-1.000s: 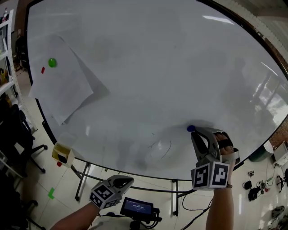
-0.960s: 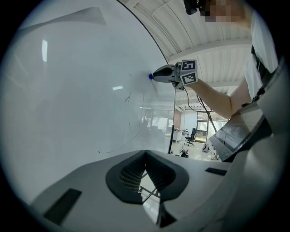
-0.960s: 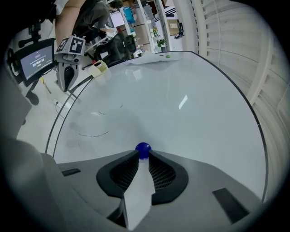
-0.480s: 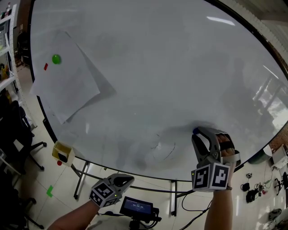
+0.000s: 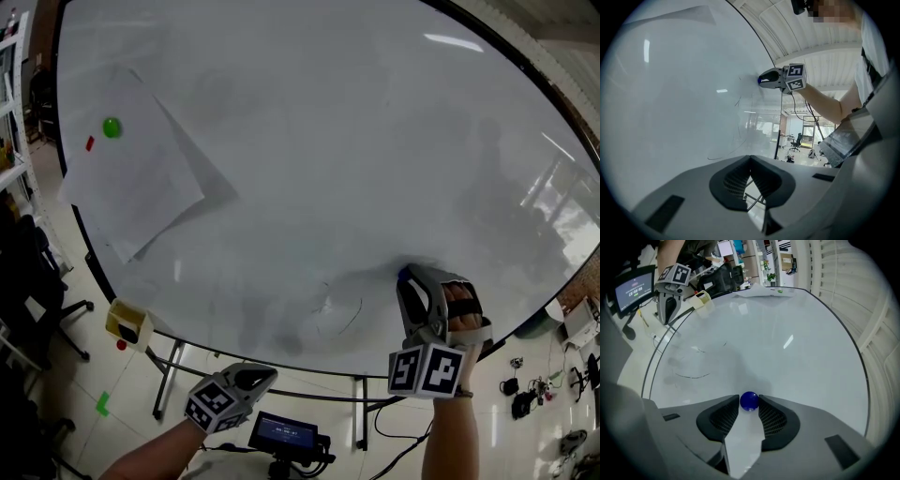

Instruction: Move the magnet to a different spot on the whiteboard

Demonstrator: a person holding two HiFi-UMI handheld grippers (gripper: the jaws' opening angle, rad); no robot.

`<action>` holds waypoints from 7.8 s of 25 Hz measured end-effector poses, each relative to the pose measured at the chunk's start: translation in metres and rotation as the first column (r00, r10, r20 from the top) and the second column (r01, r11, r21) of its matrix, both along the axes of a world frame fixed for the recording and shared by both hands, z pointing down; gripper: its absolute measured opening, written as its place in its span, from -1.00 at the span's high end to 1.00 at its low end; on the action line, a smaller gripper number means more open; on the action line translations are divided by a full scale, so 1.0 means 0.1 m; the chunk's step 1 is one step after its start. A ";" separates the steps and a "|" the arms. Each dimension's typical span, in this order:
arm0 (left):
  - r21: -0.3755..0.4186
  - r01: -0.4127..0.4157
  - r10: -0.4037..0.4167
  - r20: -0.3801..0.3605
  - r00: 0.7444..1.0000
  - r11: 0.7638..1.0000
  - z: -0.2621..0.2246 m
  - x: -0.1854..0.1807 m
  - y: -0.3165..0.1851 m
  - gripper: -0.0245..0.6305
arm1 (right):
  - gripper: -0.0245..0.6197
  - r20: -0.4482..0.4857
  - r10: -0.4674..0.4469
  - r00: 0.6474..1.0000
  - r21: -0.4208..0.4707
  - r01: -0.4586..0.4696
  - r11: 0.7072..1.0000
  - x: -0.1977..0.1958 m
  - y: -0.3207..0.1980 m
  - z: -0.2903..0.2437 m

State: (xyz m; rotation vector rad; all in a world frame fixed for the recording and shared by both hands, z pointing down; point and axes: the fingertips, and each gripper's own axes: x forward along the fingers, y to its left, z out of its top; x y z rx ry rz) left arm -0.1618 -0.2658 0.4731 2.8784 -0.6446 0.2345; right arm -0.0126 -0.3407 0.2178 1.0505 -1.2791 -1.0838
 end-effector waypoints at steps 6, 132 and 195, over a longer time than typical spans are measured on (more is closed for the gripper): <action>0.004 -0.012 0.012 0.002 1.000 1.000 0.00 0.02 0.06 0.86 | 0.45 -0.005 0.020 1.000 0.069 -0.020 0.997 0.00 0.00 0.00; -0.029 -0.199 0.201 0.097 0.975 0.979 -0.03 2.24 2.73 0.86 | 0.45 0.973 -0.071 -0.219 0.103 0.139 0.985 2.12 3.95 2.04; 0.022 -0.109 0.110 -0.052 0.993 0.994 0.09 2.12 0.48 0.86 | 0.45 0.850 -0.037 0.526 0.099 -0.090 0.991 2.54 0.50 0.55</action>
